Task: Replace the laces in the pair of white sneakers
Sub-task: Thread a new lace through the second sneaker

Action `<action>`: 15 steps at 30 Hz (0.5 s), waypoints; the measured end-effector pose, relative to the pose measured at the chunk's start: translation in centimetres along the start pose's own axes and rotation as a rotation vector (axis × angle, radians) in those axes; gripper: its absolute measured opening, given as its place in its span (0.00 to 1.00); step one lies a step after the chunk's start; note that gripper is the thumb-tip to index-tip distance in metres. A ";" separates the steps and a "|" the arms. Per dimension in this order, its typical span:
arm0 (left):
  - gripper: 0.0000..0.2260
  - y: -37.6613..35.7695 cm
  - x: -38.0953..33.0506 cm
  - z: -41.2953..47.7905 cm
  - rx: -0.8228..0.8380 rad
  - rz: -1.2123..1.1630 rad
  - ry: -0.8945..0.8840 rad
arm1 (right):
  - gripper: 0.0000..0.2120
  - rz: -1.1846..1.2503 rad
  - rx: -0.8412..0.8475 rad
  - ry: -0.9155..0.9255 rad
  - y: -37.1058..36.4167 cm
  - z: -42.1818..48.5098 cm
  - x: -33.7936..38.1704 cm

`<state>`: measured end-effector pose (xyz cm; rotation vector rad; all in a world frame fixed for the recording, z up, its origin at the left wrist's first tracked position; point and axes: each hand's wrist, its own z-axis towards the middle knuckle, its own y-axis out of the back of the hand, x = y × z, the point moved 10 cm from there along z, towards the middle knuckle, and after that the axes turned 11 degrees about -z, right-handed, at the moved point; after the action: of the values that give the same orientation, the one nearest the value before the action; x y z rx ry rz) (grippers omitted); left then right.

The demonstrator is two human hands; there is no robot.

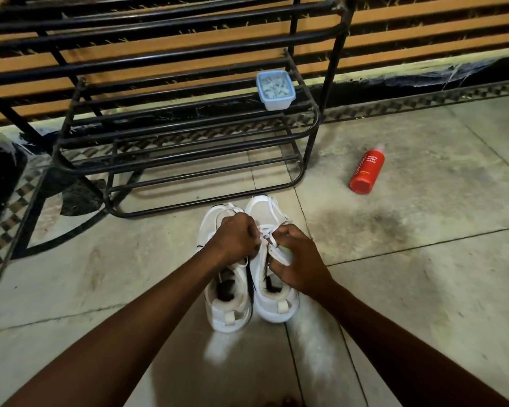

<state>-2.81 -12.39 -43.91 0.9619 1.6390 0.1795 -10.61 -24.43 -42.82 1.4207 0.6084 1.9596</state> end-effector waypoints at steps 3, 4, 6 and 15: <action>0.09 -0.2 0.2 -0.2 0.007 -0.043 -0.004 | 0.13 -0.022 -0.003 -0.020 -0.4 -0.2 -0.1; 0.11 -0.3 0.0 -0.3 0.007 -0.039 -0.019 | 0.13 -0.032 0.000 -0.022 -0.6 -0.2 -0.2; 0.12 -0.8 -0.6 -0.4 0.024 0.034 -0.070 | 0.13 -0.027 -0.012 -0.022 -0.5 -0.2 -0.2; 0.09 2.6 -2.9 -0.7 -0.164 0.261 -0.238 | 0.20 -0.084 -0.127 -0.077 0.2 -1.4 -1.5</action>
<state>-2.15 -12.35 -39.97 1.0271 1.2594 0.3572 -11.70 -25.65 -44.11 1.3643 0.4919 1.8360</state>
